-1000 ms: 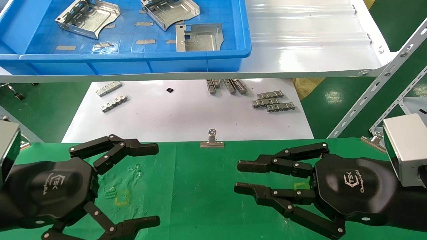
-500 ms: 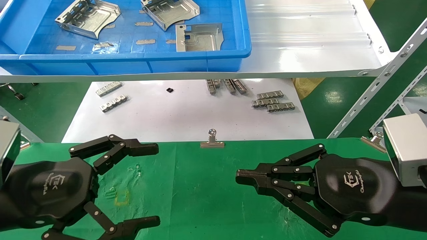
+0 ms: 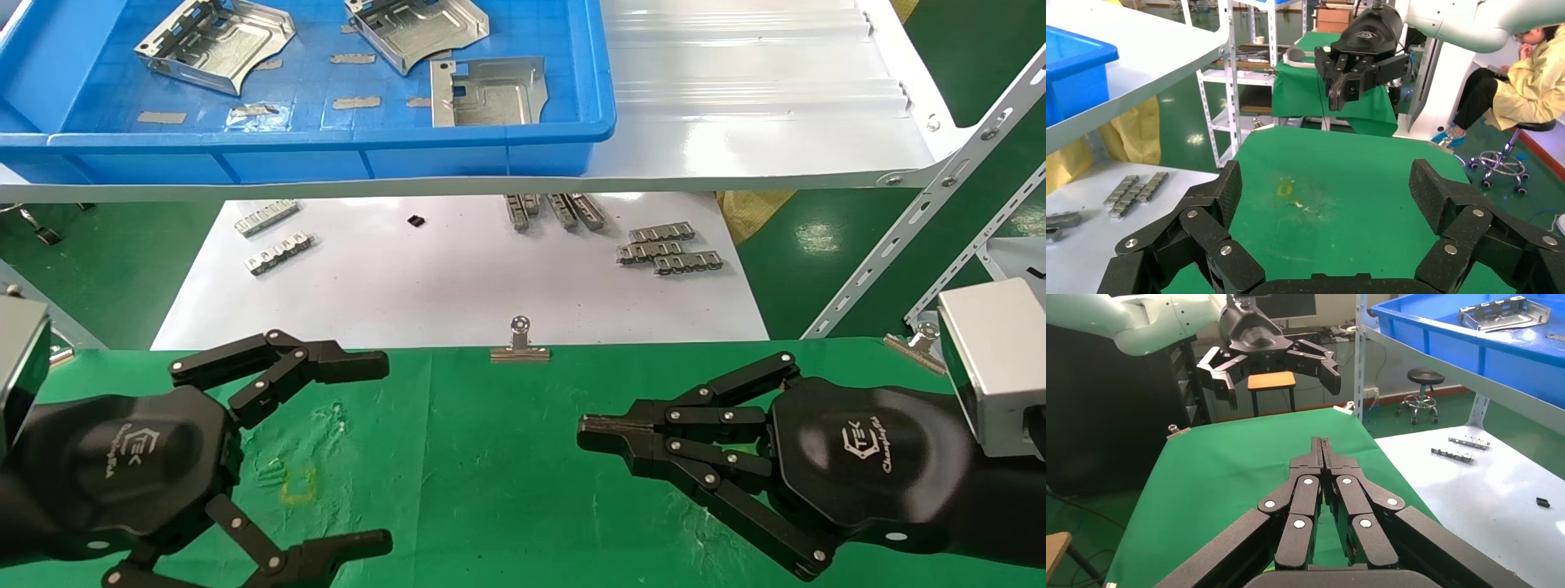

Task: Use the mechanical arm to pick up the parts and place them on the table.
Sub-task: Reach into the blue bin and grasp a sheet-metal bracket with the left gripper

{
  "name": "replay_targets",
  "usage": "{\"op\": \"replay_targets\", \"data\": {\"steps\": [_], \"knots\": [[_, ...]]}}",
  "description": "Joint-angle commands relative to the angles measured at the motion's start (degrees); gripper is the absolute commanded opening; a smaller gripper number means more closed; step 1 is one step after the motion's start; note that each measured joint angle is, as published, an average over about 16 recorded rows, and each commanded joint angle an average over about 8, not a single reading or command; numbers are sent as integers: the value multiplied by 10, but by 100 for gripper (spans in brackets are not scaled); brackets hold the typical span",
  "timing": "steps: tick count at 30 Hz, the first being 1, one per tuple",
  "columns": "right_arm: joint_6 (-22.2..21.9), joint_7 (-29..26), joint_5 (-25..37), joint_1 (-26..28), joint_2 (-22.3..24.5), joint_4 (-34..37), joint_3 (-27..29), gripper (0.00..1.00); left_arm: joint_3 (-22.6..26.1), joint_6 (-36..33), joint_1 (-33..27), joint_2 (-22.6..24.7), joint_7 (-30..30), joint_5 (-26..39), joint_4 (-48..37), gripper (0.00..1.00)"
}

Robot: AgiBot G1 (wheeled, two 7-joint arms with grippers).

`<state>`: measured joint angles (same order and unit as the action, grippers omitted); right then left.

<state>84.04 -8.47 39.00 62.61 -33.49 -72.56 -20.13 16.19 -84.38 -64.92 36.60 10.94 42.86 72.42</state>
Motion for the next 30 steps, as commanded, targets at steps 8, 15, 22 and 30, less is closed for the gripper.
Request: {"op": "replay_targets", "data": {"steps": [8, 15, 22, 30], "knots": [[0, 0, 0, 0, 0, 0, 0, 100, 26, 29, -148, 67, 10, 63, -83, 100], [0, 0, 0, 0, 0, 0, 0, 100, 76, 66, -324, 165, -25, 174, -286, 100], [0, 0, 0, 0, 0, 0, 0, 100, 113, 210, -444, 275, -81, 271, -495, 100], [0, 0, 0, 0, 0, 0, 0, 100, 142, 347, -501, 365, -133, 331, -633, 100]]}}
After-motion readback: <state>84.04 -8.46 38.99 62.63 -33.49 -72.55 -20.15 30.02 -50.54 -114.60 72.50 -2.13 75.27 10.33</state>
